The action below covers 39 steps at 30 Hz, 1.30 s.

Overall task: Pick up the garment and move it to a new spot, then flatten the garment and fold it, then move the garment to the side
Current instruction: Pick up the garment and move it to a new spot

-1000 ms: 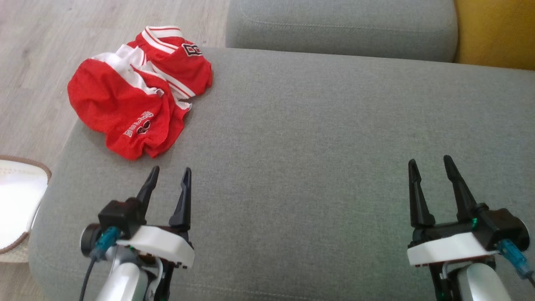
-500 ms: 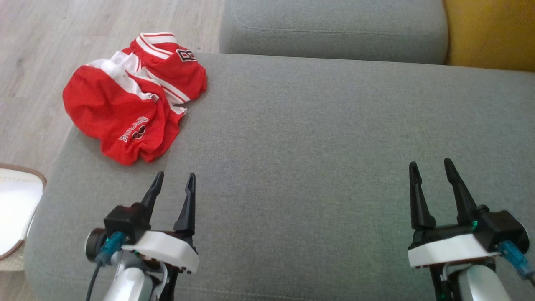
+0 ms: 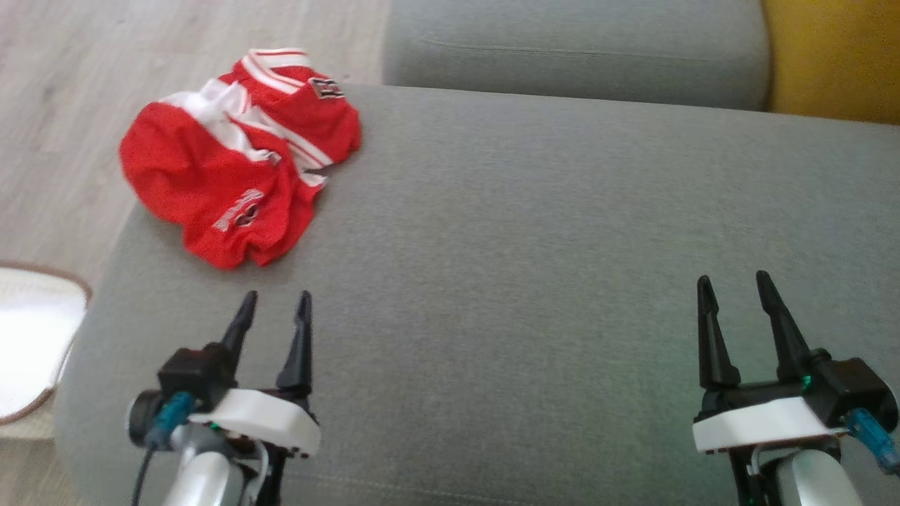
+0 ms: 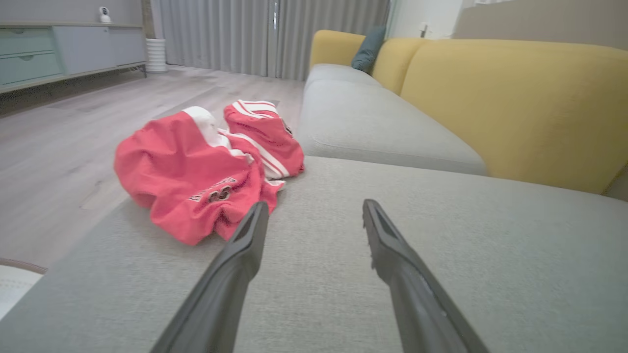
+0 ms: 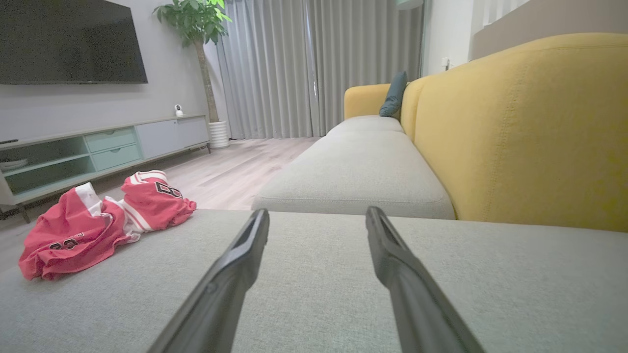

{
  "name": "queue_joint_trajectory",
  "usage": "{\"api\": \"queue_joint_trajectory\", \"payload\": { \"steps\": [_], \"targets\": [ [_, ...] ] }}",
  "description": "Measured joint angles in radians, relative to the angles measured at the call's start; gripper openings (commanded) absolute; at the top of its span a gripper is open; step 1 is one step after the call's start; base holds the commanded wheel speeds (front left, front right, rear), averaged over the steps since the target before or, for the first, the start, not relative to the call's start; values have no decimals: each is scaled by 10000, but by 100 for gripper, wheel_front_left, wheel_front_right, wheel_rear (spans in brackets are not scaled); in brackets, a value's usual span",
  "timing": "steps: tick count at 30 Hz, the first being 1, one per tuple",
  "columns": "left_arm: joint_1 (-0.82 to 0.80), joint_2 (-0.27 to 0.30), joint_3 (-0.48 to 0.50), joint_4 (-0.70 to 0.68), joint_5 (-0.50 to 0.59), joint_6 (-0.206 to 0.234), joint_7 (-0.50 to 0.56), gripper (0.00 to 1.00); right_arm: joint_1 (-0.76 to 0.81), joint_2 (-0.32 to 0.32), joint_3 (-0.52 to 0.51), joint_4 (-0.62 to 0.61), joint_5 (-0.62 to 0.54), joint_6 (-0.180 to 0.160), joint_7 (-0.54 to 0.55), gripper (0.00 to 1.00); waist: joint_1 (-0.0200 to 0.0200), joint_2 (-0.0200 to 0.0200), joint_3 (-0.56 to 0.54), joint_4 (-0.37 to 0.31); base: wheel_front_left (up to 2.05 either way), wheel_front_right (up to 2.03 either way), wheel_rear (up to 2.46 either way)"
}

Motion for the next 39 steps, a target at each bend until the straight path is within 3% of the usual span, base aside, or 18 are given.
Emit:
{"api": "queue_joint_trajectory", "payload": {
  "steps": [14,19,29,39],
  "targets": [
    [546,192,1003,-203,8,213,0,100,-6,6,192,-69,-88,0,0,100,0,0,1,2042,0,0,0],
    [475,608,911,-207,280,-50,61,100,-58,12,485,-150,-305,0,0,100,0,0,255,2639,0,0,0],
    [-3807,1649,859,802,337,-957,1473,100,-1298,2,706,-460,-1519,0,0,100,3,0,1951,2317,0,0,0],
    [-7724,2150,470,3800,-17,-1369,3195,100,-1673,-23,449,-1432,-2583,0,426,100,4,0,4012,1407,0,0,0]
  ]
}}
